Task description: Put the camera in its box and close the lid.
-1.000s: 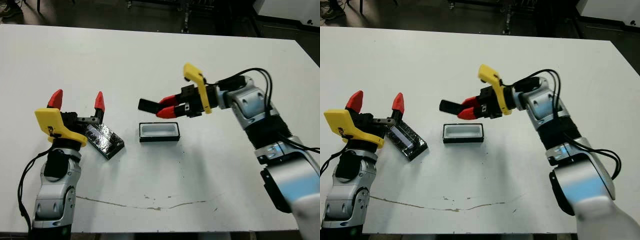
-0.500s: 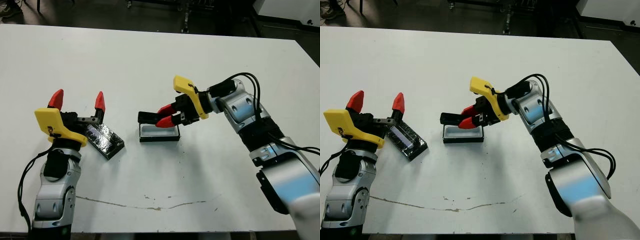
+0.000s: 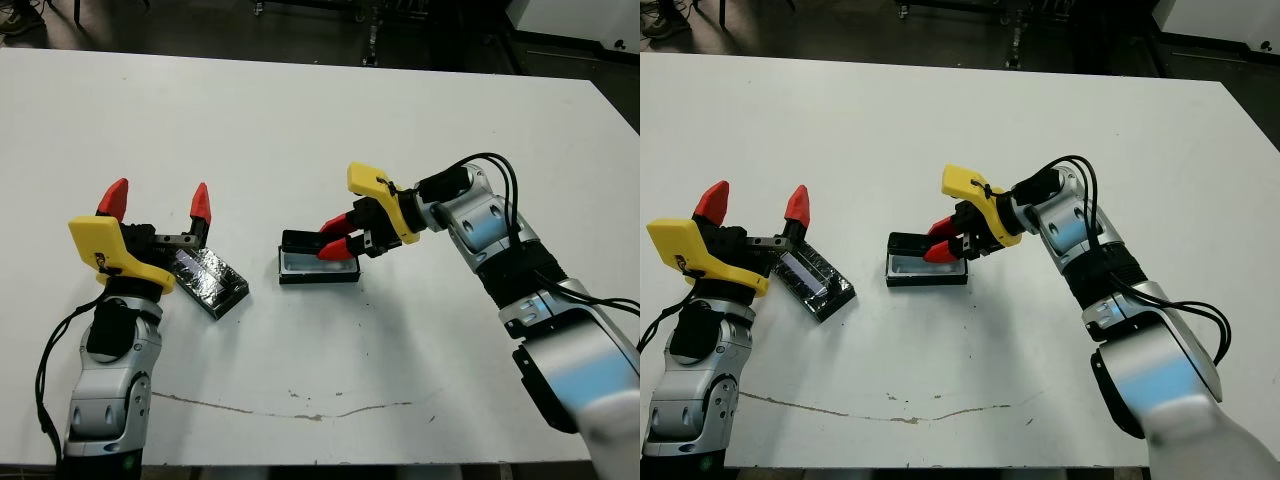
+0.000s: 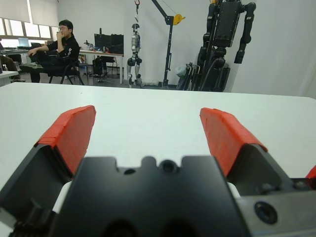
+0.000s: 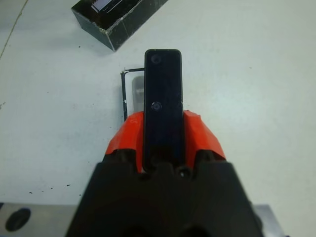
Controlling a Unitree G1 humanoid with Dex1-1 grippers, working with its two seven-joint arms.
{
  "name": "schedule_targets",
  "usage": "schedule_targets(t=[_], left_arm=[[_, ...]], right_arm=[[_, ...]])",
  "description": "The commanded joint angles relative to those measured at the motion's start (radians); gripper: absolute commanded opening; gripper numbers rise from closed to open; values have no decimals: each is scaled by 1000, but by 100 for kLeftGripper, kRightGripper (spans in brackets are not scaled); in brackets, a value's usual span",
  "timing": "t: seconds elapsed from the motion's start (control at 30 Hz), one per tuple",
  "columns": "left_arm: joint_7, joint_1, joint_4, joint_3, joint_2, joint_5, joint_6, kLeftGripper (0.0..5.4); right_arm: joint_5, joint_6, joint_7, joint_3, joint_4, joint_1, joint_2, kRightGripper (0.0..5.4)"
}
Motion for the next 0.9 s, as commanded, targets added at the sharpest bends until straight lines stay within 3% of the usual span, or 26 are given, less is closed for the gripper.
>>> schedule_targets(t=[0.03, 0.9], left_arm=[[-2, 11, 5, 3, 8, 2, 9, 540], [5, 13, -2, 3, 4, 5, 13, 540]], right_arm=[[-1, 6, -2, -7, -6, 20, -6, 166], [-20, -53, 17, 6, 2, 50, -15, 166]])
